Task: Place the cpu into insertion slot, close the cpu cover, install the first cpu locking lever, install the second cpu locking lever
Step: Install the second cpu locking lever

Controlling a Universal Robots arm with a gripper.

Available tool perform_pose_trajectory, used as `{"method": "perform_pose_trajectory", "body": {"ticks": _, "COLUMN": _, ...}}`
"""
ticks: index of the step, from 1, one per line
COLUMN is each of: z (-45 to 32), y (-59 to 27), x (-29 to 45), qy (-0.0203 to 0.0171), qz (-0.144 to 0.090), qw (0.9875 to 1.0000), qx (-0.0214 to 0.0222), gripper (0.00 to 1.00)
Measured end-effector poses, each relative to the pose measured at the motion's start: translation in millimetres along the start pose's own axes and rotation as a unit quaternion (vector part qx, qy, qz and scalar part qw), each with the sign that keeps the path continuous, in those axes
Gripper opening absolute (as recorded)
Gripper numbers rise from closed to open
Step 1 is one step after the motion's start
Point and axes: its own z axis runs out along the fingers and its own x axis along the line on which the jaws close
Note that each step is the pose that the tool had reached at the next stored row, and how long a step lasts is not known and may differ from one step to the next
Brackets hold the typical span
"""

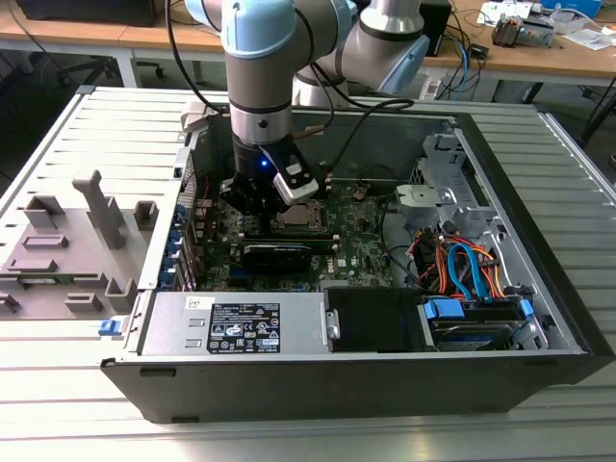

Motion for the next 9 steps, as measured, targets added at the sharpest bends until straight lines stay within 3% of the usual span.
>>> {"method": "perform_pose_trajectory", "body": {"ticks": 9, "z": 0.2, "y": -3.3, "x": 0.2, "qy": 0.0001, "qz": 0.0, "qw": 1.0, "qx": 0.0002, "gripper": 0.11}}
